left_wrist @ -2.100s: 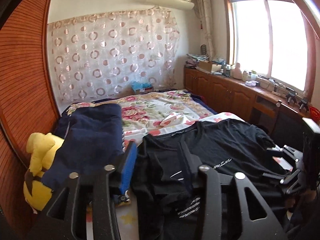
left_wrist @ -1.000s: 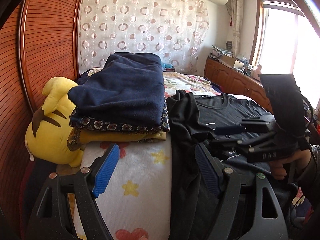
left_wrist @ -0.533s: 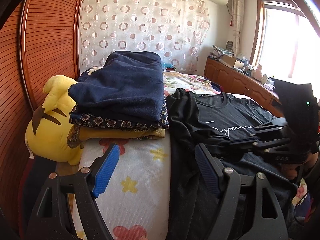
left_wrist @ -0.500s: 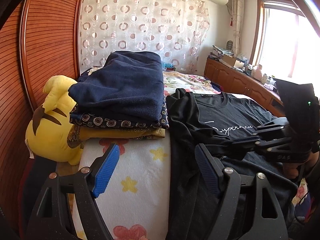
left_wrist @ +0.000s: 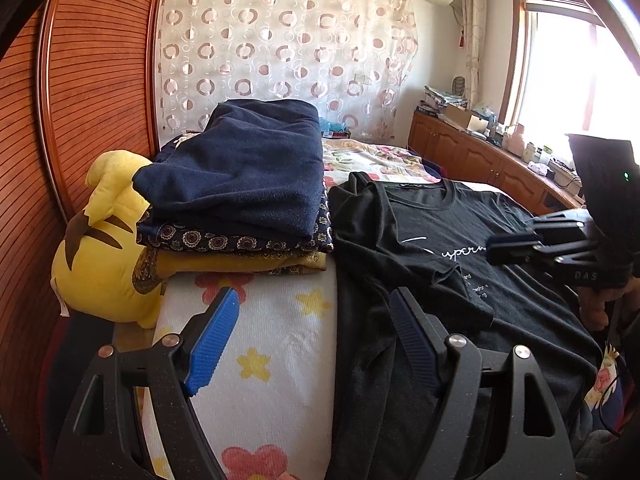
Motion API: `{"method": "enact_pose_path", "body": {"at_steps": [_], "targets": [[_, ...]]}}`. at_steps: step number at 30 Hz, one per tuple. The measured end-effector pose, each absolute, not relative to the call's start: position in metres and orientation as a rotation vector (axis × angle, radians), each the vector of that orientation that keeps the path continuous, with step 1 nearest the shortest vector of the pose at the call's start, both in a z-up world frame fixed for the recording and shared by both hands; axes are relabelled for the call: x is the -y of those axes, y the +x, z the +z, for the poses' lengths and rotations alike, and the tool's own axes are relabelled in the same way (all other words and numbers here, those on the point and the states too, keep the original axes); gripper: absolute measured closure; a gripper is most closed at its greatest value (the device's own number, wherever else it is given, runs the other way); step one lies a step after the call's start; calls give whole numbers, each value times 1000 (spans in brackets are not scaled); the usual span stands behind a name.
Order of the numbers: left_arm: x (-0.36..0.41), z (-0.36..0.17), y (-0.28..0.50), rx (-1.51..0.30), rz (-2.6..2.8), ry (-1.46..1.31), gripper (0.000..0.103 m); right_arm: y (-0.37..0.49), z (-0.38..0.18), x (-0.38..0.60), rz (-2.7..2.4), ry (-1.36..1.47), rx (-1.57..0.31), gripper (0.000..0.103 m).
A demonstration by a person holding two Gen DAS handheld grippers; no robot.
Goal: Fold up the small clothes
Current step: 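Fold the gripped shirt side inward over the chest with the right tool, release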
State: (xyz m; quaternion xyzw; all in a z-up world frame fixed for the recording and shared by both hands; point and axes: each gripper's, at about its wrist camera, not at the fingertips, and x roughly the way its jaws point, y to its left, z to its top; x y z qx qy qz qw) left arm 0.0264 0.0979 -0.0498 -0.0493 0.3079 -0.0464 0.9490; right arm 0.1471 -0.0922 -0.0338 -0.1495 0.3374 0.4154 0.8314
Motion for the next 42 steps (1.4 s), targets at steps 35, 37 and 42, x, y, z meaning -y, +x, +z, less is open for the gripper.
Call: {"method": "enact_pose_path", "body": {"at_steps": [35, 37, 42], "targets": [[-71, -53, 37, -653, -150, -74, 24, 190, -49, 83, 883, -190, -777, 91], [-69, -56, 38, -665, -152, -71, 24, 188, -47, 83, 879, -201, -776, 88], [-63, -61, 38, -682, -158, -68, 24, 185, -33, 95, 885, -197, -735, 79]]}}
